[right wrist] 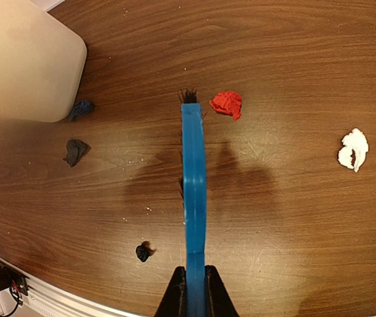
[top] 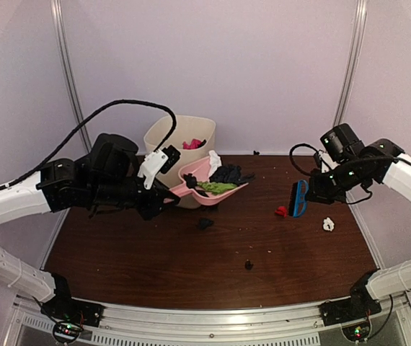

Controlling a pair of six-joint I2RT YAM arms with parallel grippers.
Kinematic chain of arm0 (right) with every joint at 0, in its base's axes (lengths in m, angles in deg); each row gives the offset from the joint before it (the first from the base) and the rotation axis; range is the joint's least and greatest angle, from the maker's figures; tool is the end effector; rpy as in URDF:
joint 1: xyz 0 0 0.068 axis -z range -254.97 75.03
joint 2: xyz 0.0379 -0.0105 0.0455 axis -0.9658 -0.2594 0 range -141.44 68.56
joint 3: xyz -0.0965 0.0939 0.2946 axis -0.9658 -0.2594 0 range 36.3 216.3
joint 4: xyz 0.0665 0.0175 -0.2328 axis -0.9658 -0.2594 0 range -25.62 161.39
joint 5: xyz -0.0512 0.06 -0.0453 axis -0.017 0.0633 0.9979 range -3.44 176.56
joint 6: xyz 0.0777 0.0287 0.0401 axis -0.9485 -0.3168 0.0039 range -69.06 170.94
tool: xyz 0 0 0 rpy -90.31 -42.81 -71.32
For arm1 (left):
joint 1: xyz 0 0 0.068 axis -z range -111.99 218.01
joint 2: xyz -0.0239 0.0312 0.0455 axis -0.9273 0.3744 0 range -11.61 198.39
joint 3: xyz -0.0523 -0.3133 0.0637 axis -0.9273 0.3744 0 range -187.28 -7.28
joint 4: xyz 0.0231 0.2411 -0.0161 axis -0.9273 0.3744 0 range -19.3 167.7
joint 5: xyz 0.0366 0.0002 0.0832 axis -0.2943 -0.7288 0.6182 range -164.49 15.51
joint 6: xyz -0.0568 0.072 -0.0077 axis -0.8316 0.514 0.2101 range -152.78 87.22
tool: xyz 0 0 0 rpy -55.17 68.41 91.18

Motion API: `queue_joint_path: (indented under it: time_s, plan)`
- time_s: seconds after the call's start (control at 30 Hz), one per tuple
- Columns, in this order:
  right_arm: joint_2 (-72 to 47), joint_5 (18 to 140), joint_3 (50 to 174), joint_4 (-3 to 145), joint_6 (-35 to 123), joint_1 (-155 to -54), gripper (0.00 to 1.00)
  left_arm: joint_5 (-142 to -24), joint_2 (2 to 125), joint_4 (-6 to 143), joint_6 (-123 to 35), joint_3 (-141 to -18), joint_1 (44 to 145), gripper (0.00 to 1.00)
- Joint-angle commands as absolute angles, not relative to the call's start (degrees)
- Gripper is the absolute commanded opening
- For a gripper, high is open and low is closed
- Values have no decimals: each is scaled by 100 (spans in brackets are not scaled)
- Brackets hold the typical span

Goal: Sweep away the paper scraps from the table

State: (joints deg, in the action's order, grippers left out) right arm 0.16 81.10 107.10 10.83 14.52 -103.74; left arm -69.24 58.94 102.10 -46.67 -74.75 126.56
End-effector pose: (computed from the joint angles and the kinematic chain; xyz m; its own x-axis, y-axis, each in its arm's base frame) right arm 0.1787 0.1070 0.3444 -0.9097 0.1747 -0.3767 0.0211 0.9254 0.3783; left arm 0.1480 -0.2274 0.3713 -0.4812 0.3285 -0.8127 0.7155 0.6828 -0.1476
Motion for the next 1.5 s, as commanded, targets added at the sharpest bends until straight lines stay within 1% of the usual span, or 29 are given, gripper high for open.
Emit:
queue_joint_path:
  time_s: [0.0,0.17,0.4,0.7,0.93,1.13,1.27,1.47]
  plan:
    - [99,8236,10704,1279,1492,-10309,0,-6823,6041,10180,-4853,-7992,12620,0]
    - [46,8158,10691,1328,1543,-10292,0,-6706,6257,10303,-5025,-8412,12618,0]
    - [-46,8052,10743,1370,1646,-10273,0,-6662,6796,10767,-5312,-9307,12581,0]
    - [-178,7919,10847,1377,1753,-10260,0,-6374,7365,11427,-6038,-10463,12205,0]
    - [-270,7867,10937,1396,1772,-10256,0,-6619,7479,11707,-7073,-10770,11718,0]
    - [-324,7785,10901,1434,1766,-10256,0,-6757,7608,11747,-7636,-10886,11536,0]
    - [-333,7767,10860,1464,1763,-10251,0,-6860,7947,12136,-8206,-11361,11336,0]
    - [-361,7732,10841,1487,1782,-10254,0,-7423,8436,12617,-9048,-11889,11092,0]
